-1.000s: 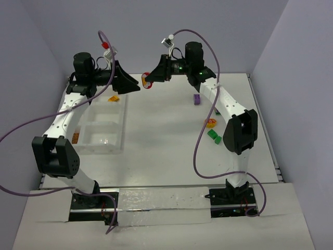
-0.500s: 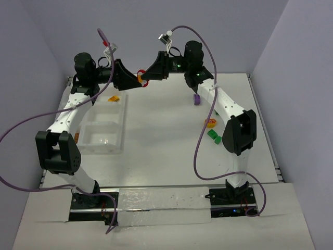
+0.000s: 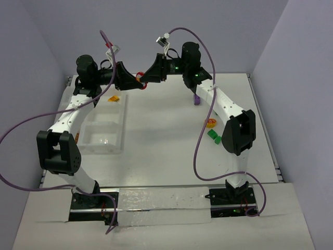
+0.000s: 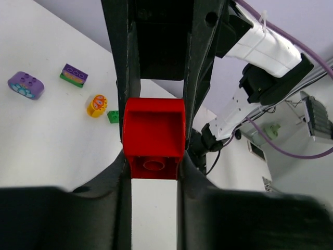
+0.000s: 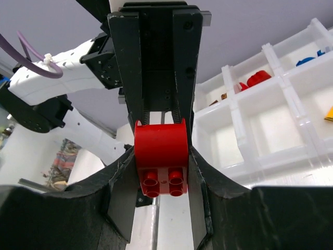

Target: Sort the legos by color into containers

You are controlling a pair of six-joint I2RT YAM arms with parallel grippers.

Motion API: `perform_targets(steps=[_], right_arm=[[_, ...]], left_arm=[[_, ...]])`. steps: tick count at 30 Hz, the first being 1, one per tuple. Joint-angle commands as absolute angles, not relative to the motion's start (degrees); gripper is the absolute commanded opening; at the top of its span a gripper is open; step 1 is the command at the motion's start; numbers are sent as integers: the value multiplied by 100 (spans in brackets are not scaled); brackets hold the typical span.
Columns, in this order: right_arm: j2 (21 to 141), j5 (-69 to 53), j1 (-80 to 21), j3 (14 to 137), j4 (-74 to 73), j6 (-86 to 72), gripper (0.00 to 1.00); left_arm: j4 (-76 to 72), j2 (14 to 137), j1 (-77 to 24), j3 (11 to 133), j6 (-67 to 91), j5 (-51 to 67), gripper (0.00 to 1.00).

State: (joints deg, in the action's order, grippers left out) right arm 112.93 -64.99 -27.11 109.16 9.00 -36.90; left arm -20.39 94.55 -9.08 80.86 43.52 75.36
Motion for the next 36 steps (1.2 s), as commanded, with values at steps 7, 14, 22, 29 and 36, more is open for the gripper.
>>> perform_targets(steps=[7,14,22,29,36], right_arm=[[11119,-6057,-2595,11294,-48,-3001,91],[10832,-4871,-2198,11210,-1882,-1040,100],[10312,-3501,-2000,10283,-3089,446,100],[10094,-3257,-1679,9686,-3120,580,100],[9984,-3100,-1526,9340,-3161,712,100]], left_arm=[[-1364,8642,-25,7350,3943,7575,0],[4525,8825,2049,8776,-561,6228,0],[5254,9486,3014,9301,-1491,2394,0],[5322,10107,2988,9395,-1757,1464,1],[5320,10757,2860,9715,-1693,1473,9]])
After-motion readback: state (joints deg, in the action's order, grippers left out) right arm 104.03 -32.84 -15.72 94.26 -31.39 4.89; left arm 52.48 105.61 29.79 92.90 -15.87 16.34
